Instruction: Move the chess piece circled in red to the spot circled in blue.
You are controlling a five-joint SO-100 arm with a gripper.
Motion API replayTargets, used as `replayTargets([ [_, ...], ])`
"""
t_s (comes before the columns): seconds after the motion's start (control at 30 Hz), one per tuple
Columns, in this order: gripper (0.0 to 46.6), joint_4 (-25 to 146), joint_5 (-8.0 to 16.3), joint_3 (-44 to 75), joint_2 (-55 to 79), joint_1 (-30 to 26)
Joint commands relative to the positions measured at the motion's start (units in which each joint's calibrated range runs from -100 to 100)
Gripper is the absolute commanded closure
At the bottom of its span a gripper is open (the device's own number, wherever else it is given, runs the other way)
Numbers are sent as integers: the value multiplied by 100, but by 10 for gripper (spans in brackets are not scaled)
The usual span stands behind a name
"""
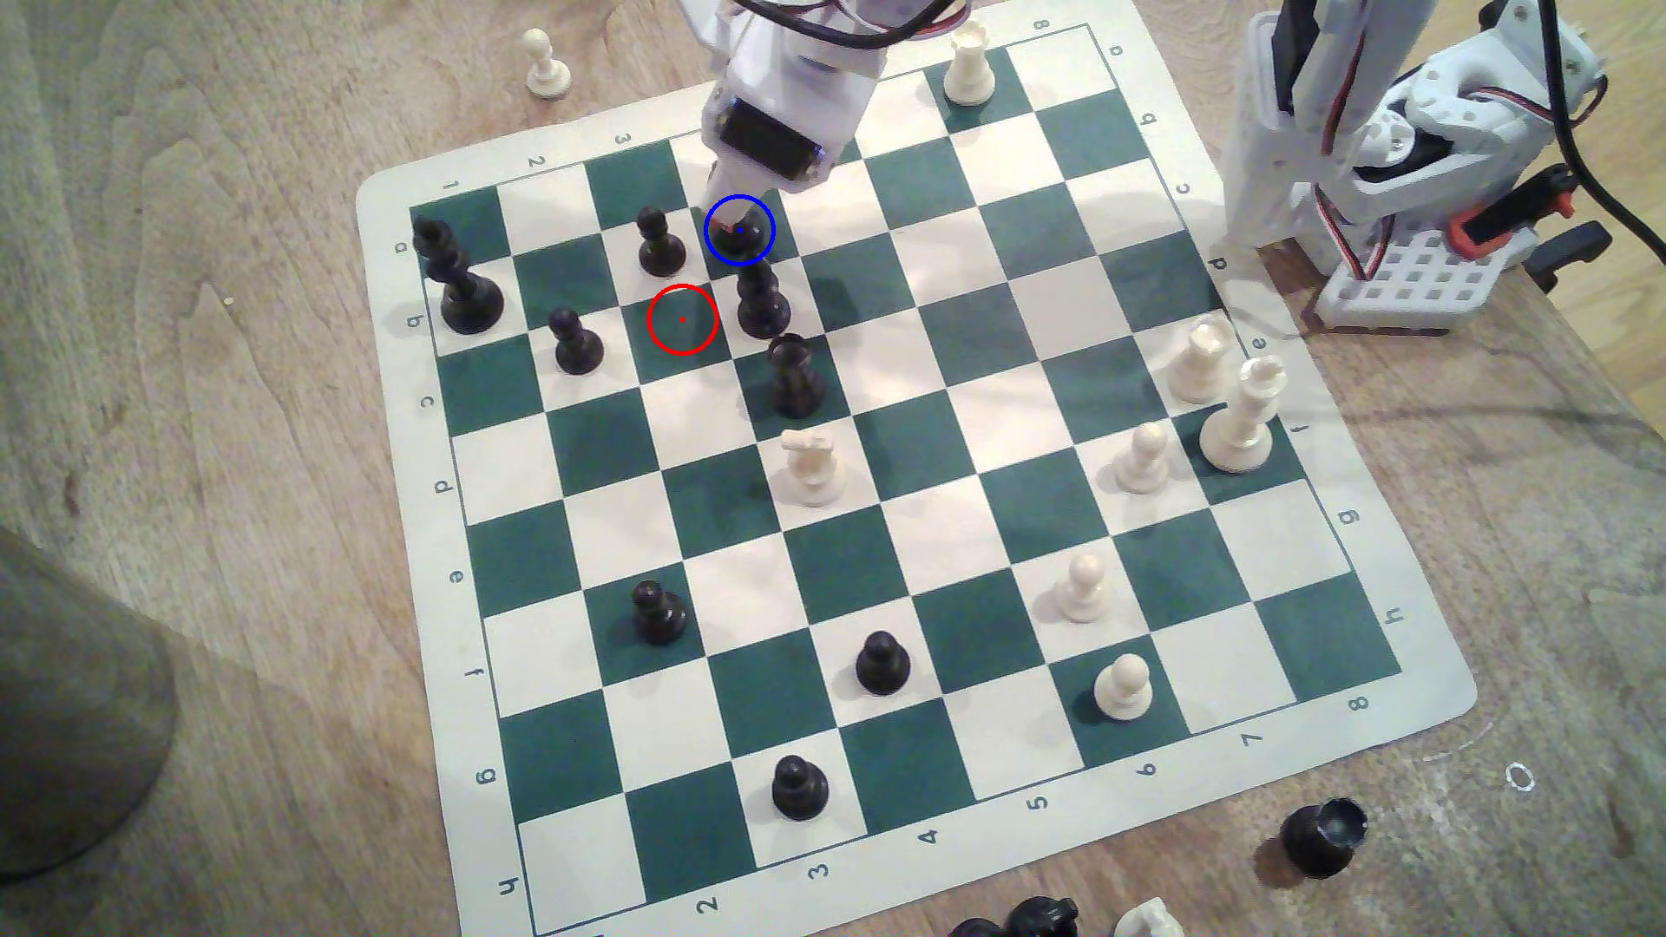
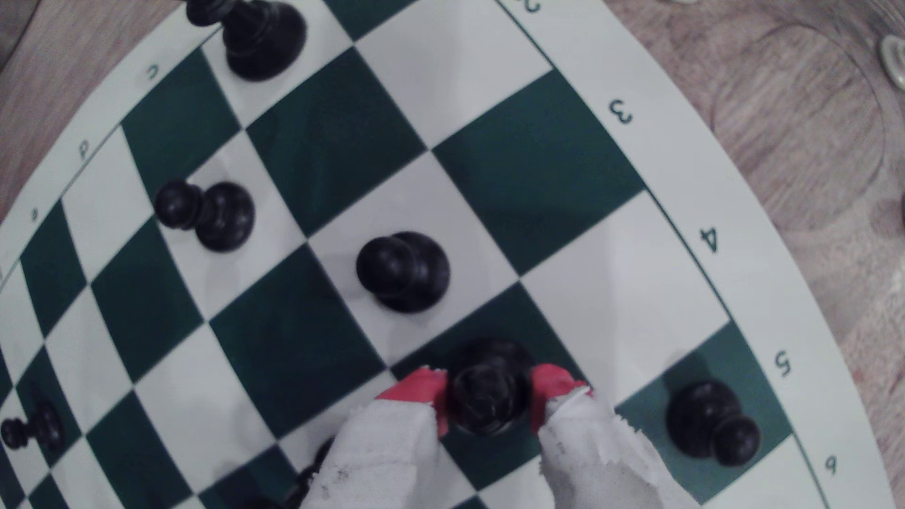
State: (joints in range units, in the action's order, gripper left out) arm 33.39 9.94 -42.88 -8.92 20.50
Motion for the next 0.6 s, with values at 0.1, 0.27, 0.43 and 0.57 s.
replayTargets([
  [0.1, 444, 11, -15, 63, -58, -28],
  [0.27, 359, 199, -63, 100, -92, -13],
  [0.43, 324, 290, -73, 118, -152, -5],
  [0.57, 322, 380, -73, 127, -237, -5],
])
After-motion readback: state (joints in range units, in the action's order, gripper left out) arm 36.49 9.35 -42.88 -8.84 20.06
